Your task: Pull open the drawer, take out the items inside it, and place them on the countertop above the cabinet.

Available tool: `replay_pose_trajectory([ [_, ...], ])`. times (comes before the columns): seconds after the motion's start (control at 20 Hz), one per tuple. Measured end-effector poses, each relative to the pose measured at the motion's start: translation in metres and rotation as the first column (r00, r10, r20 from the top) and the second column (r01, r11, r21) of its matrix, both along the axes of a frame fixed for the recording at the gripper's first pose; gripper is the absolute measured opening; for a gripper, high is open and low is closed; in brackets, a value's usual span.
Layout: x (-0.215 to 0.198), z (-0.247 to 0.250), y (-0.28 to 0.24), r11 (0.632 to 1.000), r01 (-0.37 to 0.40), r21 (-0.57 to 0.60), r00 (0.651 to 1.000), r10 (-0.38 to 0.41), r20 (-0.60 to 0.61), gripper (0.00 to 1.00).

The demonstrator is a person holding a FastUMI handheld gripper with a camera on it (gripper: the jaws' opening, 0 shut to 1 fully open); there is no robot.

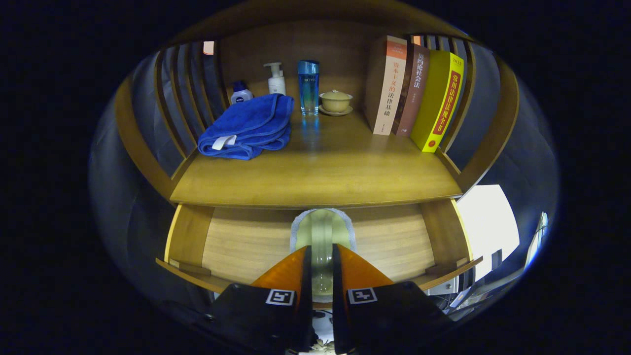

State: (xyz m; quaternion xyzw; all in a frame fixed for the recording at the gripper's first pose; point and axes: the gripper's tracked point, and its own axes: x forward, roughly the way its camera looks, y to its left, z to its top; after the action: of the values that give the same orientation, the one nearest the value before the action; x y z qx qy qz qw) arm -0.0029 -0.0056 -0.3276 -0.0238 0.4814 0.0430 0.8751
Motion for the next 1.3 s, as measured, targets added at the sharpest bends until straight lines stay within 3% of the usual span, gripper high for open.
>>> replay_pose_trajectory([
  [0.55, 0.044, 0.034, 0.014, 0.999, -0.033, -0.018, 0.998, 0.034, 0.061, 0.26],
  [1.3, 0.156, -0.006, 0.007, 0.997, 0.025, -0.067, 0.993, -0.017, 0.116, 0.26],
])
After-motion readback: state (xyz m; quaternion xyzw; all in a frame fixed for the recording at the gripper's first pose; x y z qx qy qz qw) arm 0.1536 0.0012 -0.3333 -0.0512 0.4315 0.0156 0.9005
